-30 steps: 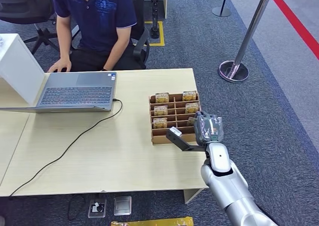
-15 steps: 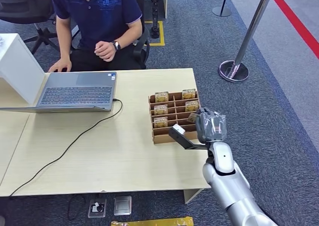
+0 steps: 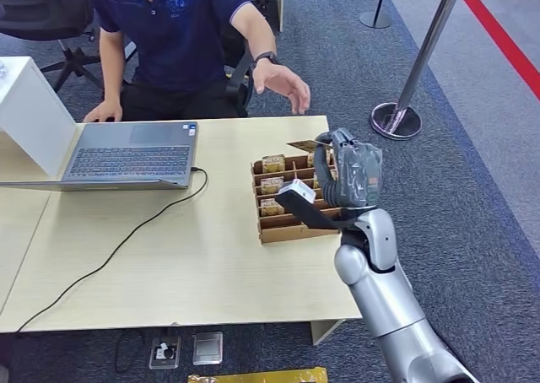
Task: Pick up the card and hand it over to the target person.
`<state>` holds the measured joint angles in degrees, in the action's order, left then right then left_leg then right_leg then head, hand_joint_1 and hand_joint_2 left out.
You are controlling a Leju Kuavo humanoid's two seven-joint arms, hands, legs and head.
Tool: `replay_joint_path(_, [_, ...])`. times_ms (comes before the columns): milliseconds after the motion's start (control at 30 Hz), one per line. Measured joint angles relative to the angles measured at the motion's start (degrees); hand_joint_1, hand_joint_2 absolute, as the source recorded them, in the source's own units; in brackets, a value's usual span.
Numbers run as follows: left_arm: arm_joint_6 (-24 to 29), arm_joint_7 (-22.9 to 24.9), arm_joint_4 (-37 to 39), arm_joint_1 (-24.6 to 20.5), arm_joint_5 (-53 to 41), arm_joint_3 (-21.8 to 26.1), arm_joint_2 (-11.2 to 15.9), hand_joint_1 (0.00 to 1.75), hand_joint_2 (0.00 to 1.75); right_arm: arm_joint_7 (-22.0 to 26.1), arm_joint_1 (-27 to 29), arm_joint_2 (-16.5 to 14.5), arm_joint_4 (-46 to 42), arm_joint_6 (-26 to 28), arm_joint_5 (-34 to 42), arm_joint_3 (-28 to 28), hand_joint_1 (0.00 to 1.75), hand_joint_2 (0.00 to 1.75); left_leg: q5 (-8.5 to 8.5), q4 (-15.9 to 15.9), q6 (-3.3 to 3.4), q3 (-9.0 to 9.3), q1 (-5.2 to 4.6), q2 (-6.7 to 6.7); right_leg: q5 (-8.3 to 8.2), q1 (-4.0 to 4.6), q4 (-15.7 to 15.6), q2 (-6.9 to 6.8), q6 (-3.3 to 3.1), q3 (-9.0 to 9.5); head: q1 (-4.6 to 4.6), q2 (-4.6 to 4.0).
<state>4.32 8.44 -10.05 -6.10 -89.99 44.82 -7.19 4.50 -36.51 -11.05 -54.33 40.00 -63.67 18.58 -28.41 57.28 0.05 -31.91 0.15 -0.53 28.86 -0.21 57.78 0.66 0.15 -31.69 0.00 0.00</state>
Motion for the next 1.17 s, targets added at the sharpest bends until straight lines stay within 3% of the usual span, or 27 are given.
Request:
replay_joint_path(233, [-0.1,0.1,0.0,-1.3,0.2,-1.7,-0.3,0.00,0.00,5.4,-4.1,-6.1,7.6,0.0,-11.3,-13.1,1.75,1.75,0.07,0.0,-0.01,-0.02,0.01,-0.28,0.04,0.01,0.0,-0.26,0.00,0.04,0.00,0.00])
replay_joint_path(400, [0.0,-0.2,0.1,-0.7,0.5,-1.1,-0.6,0.00,0.00,10.1,-6.1,-8.8,12.3,0.0,-12.3,-20.4,1.75,1.75,0.09,0.0,0.00,-0.04,0.01,-0.32,0.03,0.00,0.0,-0.30,0.01,0.04,0.00,0.00])
replay_joint_path(667, [1.4,-0.7,-0.1,-0.2,1.0,-0.2,-0.5,0.00,0.00,11.2,-6.5,-9.0,13.2,0.0,-11.8,-21.0,1.75,1.75,0.04,0.0,0.01,-0.06,0.00,-0.34,0.07,0.00,0.0,-0.31,0.02,0.04,0.00,0.00])
replay_joint_path(800, [1.8,-0.8,0.0,-0.2,1.0,-0.1,-0.3,0.00,0.00,12.6,-6.7,-9.0,14.4,0.0,-8.3,-21.7,0.00,1.75,0.06,0.0,-0.02,-0.05,0.01,-0.32,0.05,0.01,0.0,-0.31,0.01,0.04,0.00,0.00])
replay_joint_path(867, [1.7,-0.8,0.0,0.0,1.0,0.1,-0.2,0.00,0.00,15.3,-7.8,-9.0,17.5,0.0,-2.1,-22.2,0.00,1.75,0.07,0.0,-0.02,-0.06,0.02,-0.30,0.04,0.02,0.0,-0.30,0.01,0.02,0.00,0.00])
replay_joint_path(967, [1.5,-0.9,0.0,0.6,1.3,0.8,-0.2,0.00,0.00,21.9,-8.1,-8.1,19.9,-1.5,13.1,-20.1,0.00,1.75,0.06,0.0,0.00,-0.08,0.01,-0.28,0.03,0.01,0.0,-0.26,0.02,0.00,0.00,0.00])
replay_joint_path(1033, [1.1,-0.8,-0.1,1.0,1.4,1.2,-0.2,0.00,0.00,24.4,-4.4,-6.1,13.4,-4.9,22.7,-16.0,0.00,1.75,0.06,0.0,0.00,-0.10,0.02,-0.31,0.03,0.02,0.0,-0.30,0.03,0.01,0.00,0.00])
replay_joint_path(1167, [0.3,-0.1,-0.3,1.2,1.3,1.4,-0.2,0.00,0.00,24.9,5.8,-0.3,-5.3,-11.1,34.8,-10.9,0.00,1.75,0.08,0.0,0.01,-0.11,0.05,-0.60,0.09,0.05,-0.1,-0.58,0.03,0.09,0.00,0.00])
